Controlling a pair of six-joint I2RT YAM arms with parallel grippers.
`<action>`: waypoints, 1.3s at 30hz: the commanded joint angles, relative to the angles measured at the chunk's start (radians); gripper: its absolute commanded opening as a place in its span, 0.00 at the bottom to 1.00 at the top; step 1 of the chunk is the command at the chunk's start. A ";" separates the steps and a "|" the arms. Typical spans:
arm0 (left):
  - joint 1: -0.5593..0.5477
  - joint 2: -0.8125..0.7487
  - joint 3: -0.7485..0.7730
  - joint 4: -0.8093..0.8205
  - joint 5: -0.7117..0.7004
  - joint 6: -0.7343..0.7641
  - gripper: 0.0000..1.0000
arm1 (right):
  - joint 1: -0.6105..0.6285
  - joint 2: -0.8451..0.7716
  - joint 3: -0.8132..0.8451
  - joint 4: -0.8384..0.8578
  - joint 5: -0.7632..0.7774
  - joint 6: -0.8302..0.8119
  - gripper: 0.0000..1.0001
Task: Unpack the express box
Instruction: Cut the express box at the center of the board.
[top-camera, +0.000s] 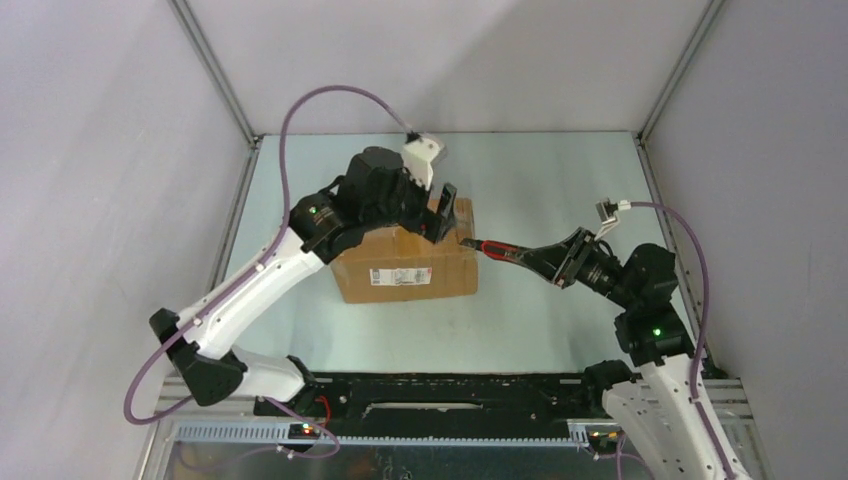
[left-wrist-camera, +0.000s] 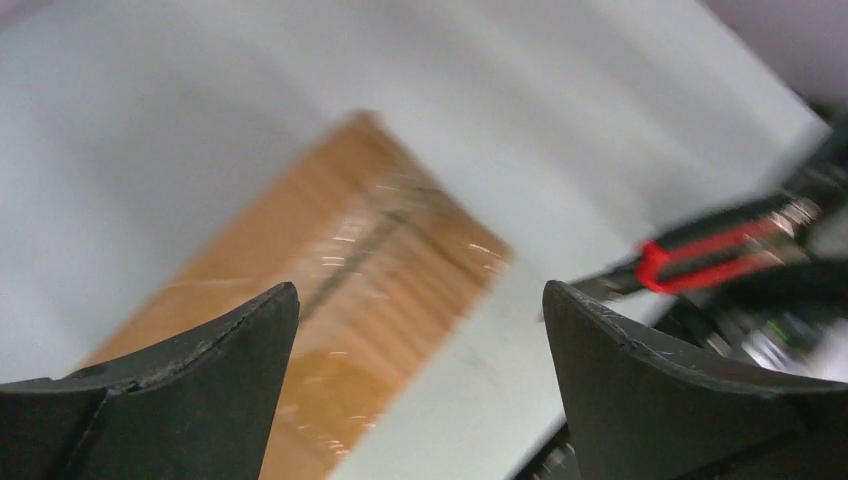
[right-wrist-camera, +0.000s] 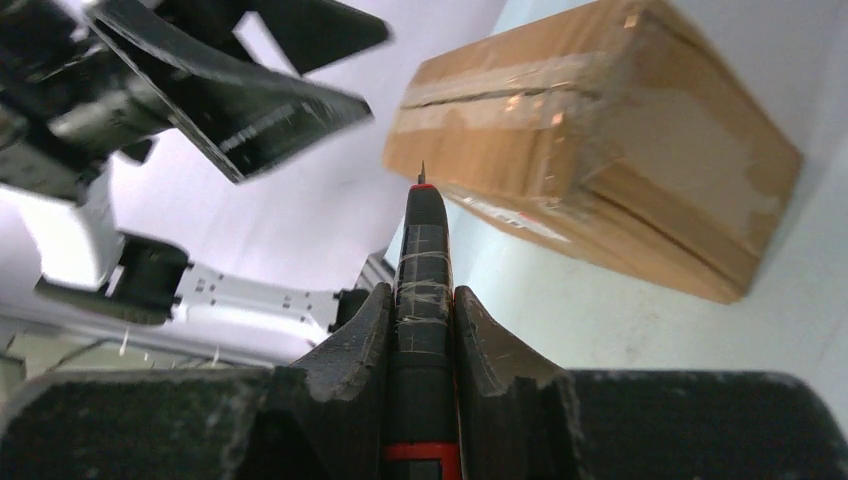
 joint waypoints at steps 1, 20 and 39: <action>-0.013 0.115 0.191 -0.038 -0.622 -0.072 0.95 | -0.090 0.052 -0.025 0.072 0.001 0.032 0.00; 0.001 0.727 0.768 -0.352 -0.491 -0.071 0.86 | -0.233 0.184 -0.135 0.168 0.044 0.073 0.00; -0.055 0.472 0.577 -0.323 -0.442 -0.094 0.74 | -0.236 0.021 -0.163 0.008 -0.075 0.096 0.00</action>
